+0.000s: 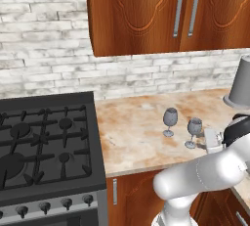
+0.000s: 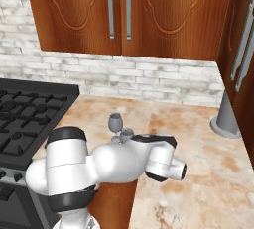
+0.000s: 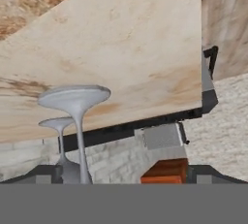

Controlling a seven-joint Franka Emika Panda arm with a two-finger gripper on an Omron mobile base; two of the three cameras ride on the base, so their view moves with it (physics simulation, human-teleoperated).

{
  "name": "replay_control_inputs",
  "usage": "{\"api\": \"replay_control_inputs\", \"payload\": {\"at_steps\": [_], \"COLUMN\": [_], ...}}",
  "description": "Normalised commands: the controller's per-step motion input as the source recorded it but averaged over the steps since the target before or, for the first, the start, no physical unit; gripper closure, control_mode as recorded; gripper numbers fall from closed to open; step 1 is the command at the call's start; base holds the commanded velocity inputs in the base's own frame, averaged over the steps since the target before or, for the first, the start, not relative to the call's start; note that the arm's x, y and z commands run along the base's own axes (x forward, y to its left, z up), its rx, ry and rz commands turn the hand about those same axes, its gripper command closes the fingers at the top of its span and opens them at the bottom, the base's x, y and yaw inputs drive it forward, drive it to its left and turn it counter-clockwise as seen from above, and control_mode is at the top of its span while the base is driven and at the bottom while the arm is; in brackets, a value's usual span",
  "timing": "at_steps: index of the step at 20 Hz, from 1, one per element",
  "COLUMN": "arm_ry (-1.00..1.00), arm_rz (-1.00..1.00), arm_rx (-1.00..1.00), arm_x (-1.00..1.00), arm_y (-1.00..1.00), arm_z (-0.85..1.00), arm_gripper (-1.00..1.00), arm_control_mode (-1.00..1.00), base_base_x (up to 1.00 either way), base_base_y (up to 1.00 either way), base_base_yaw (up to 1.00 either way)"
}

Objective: Retrieve the wine glasses from the counter and place one next to each plate.

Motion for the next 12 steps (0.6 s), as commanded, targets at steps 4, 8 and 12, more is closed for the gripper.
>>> {"api": "replay_control_inputs", "payload": {"at_steps": [4,8,12], "arm_ry": [0.02,0.06,0.07], "arm_rz": [-0.08,-0.09,-0.03], "arm_rx": [0.0,0.0,0.02], "arm_x": [0.21,0.27,0.16], "arm_y": [0.0,0.0,-0.03], "arm_z": [-0.12,-0.13,-0.21], "arm_gripper": [-1.0,-1.0,-1.0], "arm_control_mode": [-1.0,-1.0,-1.0], "base_base_x": [0.0,0.0,0.0], "base_base_y": [0.0,0.0,0.0], "base_base_yaw": [0.0,0.0,0.0]}}
